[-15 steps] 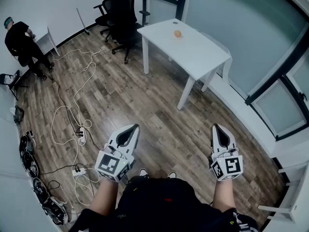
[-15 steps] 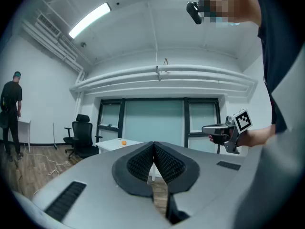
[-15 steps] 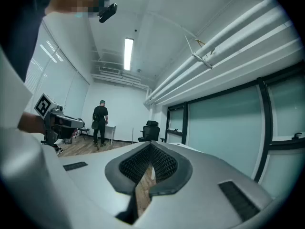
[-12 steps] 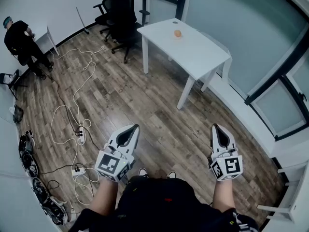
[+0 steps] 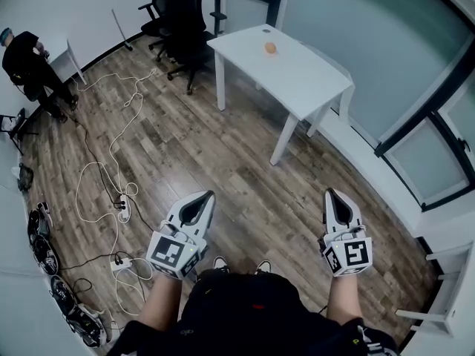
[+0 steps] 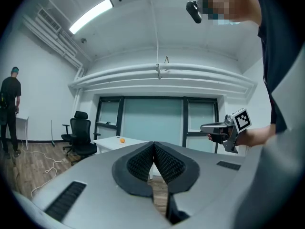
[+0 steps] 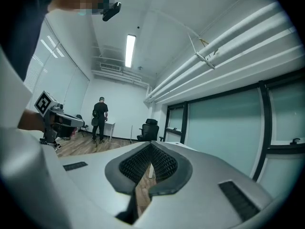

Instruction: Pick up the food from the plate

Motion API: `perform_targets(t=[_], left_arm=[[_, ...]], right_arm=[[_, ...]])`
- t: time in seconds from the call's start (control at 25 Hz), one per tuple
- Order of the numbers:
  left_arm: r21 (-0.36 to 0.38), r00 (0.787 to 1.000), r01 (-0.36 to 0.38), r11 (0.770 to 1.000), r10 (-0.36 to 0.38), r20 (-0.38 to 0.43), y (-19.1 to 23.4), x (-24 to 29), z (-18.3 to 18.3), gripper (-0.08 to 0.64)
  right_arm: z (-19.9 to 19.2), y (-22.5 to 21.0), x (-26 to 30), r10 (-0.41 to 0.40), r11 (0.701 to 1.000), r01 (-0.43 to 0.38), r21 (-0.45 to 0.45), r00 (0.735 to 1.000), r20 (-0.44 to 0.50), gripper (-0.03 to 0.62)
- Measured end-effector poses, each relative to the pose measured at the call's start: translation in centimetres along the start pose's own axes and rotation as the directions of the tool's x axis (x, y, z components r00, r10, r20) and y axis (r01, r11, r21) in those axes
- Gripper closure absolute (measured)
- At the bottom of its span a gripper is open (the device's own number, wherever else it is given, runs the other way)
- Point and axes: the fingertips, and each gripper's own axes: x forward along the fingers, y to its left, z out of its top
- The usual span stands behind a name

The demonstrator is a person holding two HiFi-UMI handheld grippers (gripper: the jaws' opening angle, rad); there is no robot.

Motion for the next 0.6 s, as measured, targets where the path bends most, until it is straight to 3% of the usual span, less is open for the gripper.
perform_targets(t=[0.28,0.6], left_arm=[[-0.010,1.000,0.020,1.000,-0.020,0.007,2.1,-1.0,0.1,0.537],[0.021,1.000,0.026,0.999,-0.026,0.009,7.2,-3.0,-0.2,0.537]], right_arm=[[0.1,2.0,2.3,0.002,1.000,-0.002,0.027,1.000,0.003,0.568],[-0.9,7.9,5.6,0.027,0.998,-0.027,0.059,1.000,0.000,0.568]])
